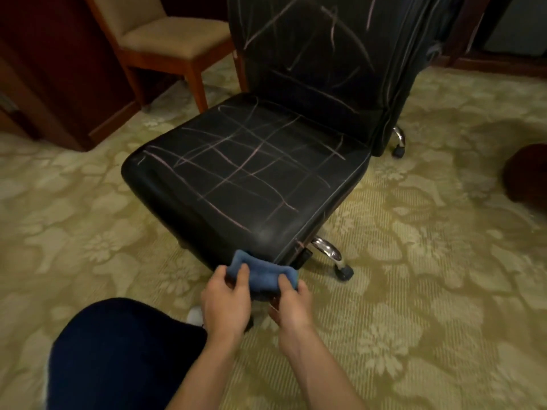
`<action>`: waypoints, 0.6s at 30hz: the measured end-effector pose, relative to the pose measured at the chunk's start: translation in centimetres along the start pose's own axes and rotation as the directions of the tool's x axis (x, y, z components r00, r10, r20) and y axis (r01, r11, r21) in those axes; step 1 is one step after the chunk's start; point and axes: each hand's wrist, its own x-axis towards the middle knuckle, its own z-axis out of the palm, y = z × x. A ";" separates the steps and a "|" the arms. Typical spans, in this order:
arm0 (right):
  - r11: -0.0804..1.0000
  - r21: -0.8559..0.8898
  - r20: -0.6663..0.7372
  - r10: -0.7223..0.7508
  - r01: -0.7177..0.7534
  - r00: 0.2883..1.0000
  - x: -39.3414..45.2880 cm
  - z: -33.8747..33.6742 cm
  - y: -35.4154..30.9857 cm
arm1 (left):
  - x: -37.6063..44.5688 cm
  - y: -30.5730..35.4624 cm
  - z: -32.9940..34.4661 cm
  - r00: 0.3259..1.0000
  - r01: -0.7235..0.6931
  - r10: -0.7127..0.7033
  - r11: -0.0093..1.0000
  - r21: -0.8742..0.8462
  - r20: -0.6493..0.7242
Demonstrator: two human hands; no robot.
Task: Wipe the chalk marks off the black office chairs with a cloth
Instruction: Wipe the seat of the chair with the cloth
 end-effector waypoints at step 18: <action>0.919 0.249 0.233 0.250 -0.306 0.940 2.0 1.6 0.6 | -0.2 -1.7 -1.0 0.970 -0.203 0.225 0.956 0.210 -0.089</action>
